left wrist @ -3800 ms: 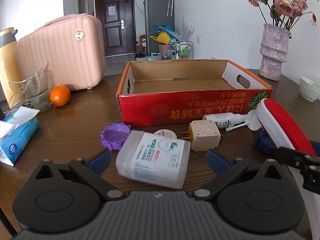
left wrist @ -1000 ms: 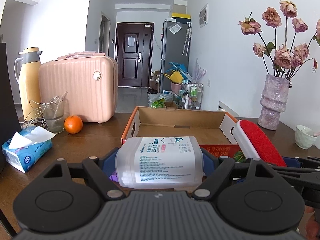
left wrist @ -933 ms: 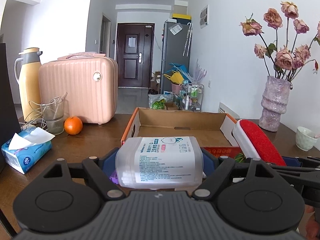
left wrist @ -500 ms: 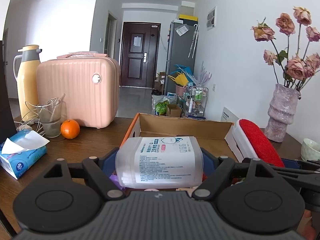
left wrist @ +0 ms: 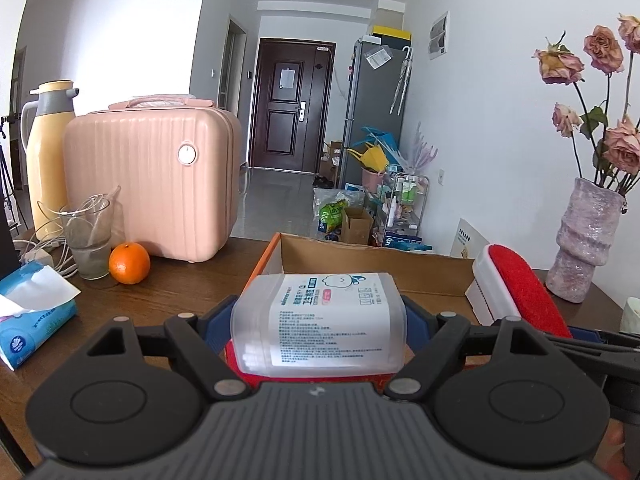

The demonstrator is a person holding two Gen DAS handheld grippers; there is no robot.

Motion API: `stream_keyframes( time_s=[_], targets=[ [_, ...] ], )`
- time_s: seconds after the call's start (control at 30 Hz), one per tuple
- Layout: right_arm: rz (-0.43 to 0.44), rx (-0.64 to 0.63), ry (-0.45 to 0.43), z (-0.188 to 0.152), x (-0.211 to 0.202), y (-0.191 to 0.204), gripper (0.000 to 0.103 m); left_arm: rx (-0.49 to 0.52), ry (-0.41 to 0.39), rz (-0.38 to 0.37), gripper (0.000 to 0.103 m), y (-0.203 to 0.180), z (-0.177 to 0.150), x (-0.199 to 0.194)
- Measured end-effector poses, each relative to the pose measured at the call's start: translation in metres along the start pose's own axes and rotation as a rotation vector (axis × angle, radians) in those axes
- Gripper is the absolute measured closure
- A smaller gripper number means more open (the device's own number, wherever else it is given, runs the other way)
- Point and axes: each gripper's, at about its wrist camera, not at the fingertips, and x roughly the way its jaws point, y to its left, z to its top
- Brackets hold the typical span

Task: Organize rigid objects
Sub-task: 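Carry both held items over the box and release them inside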

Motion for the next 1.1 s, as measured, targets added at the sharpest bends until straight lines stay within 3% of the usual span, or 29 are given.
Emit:
stream_keyframes(
  time_s=[1.1],
  targets=[
    [-0.027,0.052,0.100,0.042,0.100,-0.007,0.048,0.025,0.044,0.045,0.020,-0.010,0.025,0.096]
  ],
)
